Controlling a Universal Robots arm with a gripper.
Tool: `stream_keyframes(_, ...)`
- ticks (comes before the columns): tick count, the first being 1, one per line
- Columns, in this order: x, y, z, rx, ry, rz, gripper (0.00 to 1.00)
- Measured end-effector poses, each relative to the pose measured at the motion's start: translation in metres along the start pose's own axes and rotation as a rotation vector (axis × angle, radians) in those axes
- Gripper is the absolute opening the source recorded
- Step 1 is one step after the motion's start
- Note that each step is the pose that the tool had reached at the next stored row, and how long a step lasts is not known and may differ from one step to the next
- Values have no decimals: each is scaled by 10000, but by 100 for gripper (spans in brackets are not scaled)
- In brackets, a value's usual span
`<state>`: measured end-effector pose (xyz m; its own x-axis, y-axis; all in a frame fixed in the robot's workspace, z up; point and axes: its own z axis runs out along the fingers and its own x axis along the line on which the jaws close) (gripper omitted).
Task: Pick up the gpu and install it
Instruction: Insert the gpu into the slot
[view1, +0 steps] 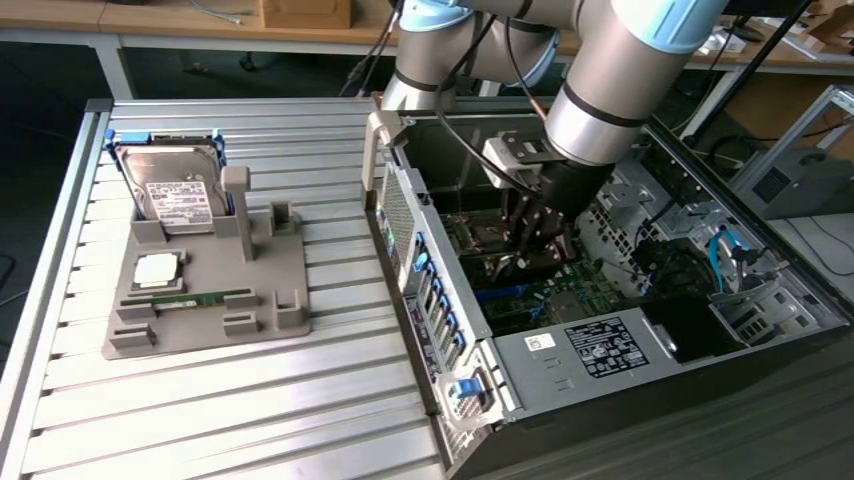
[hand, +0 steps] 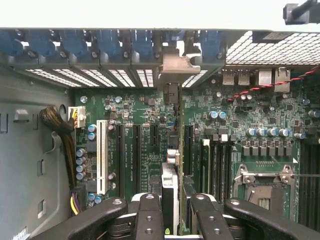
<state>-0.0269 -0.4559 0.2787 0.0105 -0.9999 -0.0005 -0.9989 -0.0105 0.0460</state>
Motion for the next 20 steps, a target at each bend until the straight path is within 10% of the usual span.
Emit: stream_keyframes(20,-24,54,139,-1,48,73,27)
